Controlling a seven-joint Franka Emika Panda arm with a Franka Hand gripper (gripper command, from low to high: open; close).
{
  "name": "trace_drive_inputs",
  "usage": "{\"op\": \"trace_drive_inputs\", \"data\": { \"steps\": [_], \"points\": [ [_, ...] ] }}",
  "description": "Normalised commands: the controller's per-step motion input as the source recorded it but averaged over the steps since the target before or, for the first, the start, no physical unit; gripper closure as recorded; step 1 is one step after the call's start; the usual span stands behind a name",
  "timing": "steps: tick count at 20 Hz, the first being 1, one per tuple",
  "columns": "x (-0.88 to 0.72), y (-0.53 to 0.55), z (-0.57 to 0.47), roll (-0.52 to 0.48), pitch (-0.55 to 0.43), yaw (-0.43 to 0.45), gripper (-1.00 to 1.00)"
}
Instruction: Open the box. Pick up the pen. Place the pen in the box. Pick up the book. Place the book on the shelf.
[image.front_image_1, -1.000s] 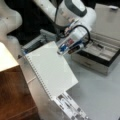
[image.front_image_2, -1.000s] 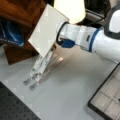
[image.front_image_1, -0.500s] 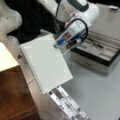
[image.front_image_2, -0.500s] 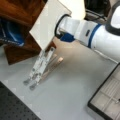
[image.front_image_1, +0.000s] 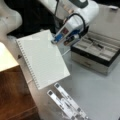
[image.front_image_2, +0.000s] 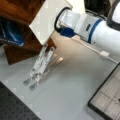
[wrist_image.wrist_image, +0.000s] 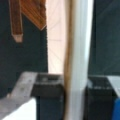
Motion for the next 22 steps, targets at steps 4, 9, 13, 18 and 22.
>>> {"op": "trace_drive_inputs", "data": {
  "steps": [4,9,13,18,22],
  "points": [
    [-0.09,-0.06,0.29,0.136,0.117,-0.099,1.0],
    [-0.1,-0.08,0.26,0.126,0.112,-0.092,1.0],
    [-0.11,-0.16,0.21,0.123,0.106,-0.065,1.0],
    [-0.16,-0.31,0.17,0.123,0.093,-0.028,1.0],
    [-0.19,-0.33,0.15,0.129,0.094,0.01,1.0]
  ]
}}
